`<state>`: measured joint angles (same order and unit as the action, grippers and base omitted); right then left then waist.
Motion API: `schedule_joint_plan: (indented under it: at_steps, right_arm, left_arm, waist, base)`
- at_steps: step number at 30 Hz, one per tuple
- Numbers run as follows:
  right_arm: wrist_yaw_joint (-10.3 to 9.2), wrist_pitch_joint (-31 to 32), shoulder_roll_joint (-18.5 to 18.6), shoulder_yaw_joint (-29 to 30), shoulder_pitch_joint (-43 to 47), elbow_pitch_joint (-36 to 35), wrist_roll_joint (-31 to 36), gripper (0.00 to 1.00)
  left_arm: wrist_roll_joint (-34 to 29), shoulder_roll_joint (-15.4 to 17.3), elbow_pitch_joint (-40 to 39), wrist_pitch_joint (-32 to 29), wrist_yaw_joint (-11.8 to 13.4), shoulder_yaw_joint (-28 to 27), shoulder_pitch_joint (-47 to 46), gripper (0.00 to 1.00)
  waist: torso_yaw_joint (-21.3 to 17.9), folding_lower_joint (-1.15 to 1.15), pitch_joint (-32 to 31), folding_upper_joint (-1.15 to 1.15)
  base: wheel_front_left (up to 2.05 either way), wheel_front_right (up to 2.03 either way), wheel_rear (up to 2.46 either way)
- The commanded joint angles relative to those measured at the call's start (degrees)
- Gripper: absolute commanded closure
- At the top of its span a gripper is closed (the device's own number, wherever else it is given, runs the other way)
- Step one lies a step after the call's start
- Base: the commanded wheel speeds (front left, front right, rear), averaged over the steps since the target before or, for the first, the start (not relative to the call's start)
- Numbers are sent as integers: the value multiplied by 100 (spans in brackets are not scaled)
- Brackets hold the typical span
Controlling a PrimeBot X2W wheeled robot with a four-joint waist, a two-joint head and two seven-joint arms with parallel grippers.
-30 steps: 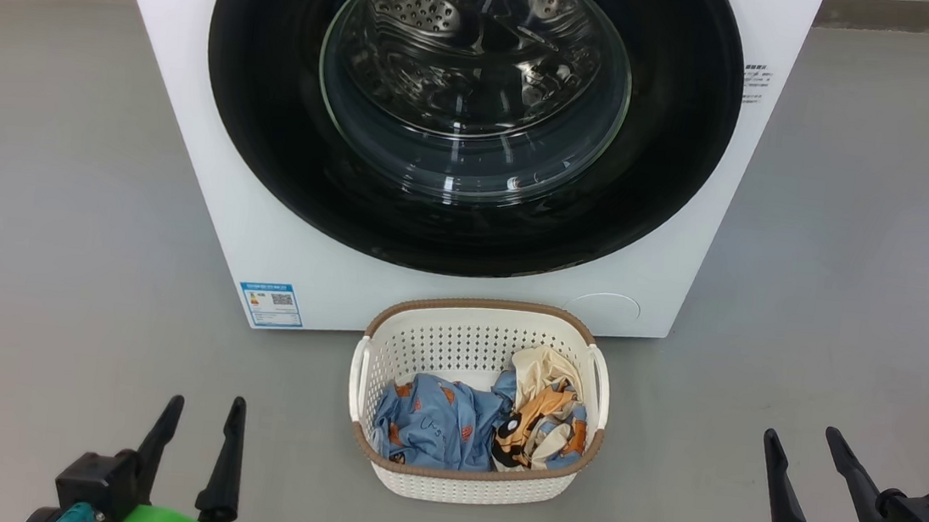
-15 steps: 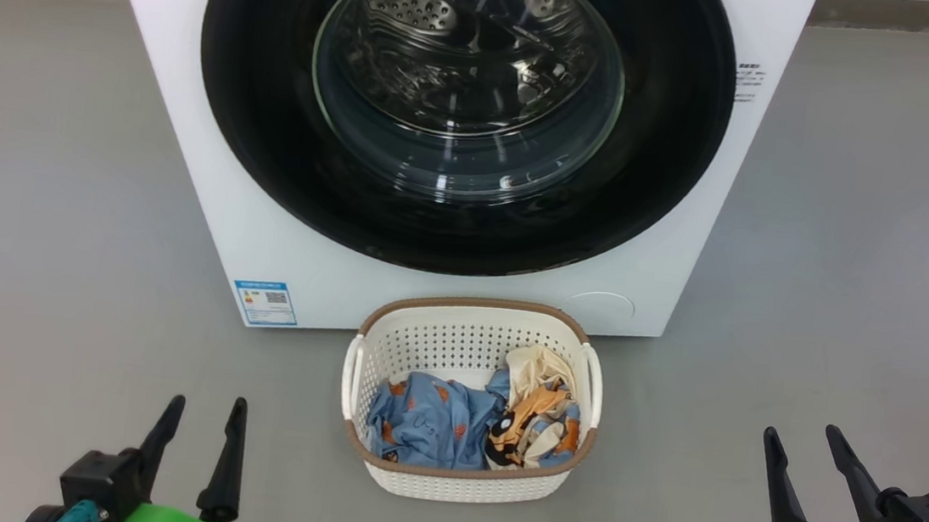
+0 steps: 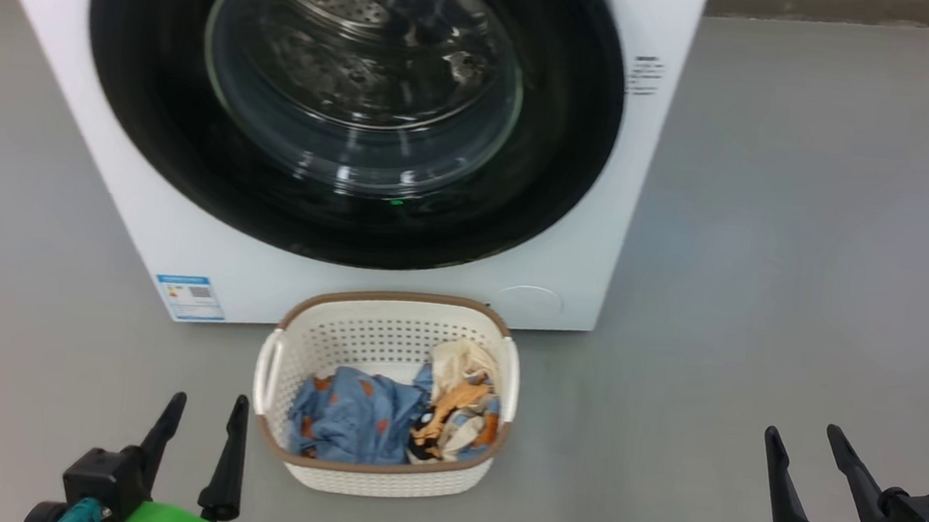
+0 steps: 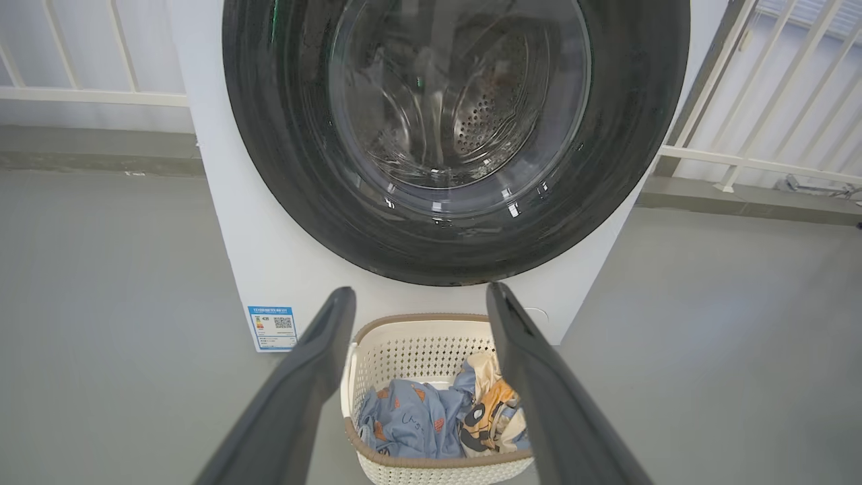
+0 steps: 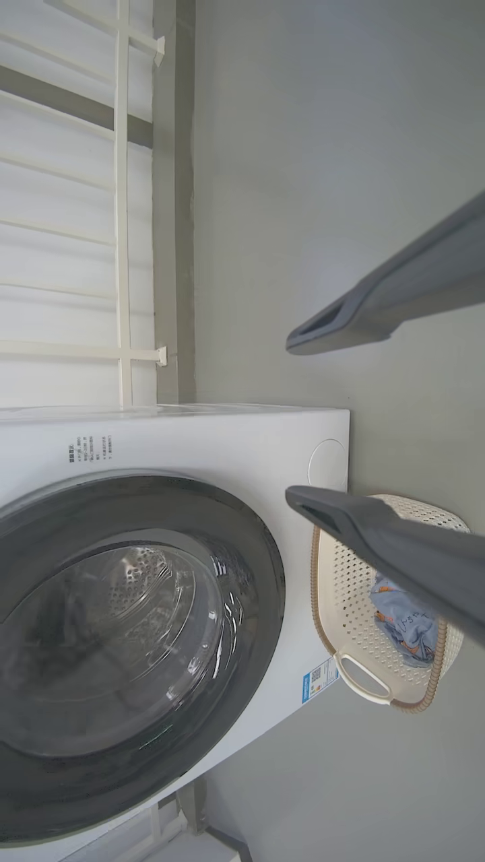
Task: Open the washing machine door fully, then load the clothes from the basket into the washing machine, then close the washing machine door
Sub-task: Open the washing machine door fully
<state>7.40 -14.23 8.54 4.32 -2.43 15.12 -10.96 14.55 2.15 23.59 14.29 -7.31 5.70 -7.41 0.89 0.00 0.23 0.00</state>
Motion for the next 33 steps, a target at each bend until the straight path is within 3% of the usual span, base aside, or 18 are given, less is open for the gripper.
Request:
schedule_joint_plan:
  at_steps: [1,12,33]
  right_arm:
    - [9,-42,71,-123,-177,-151,-50,0]
    - [9,-47,65,-102,-197,-117,-59,0]
    - [9,-48,39,-73,-173,-110,-50,0]
  left_arm:
    - [-93,74,-135,71,25,-175,-257,0]
    - [-93,74,-298,71,62,-216,-219,0]
    - [-112,73,-270,71,145,-224,-199,0]
  waist:
    - [-2,0,3,0]
    - [-22,0,0,0]
    - [-51,0,-21,0]
  base:
    - [123,123,-246]
    - [76,76,-152]
    - [2,2,-5]
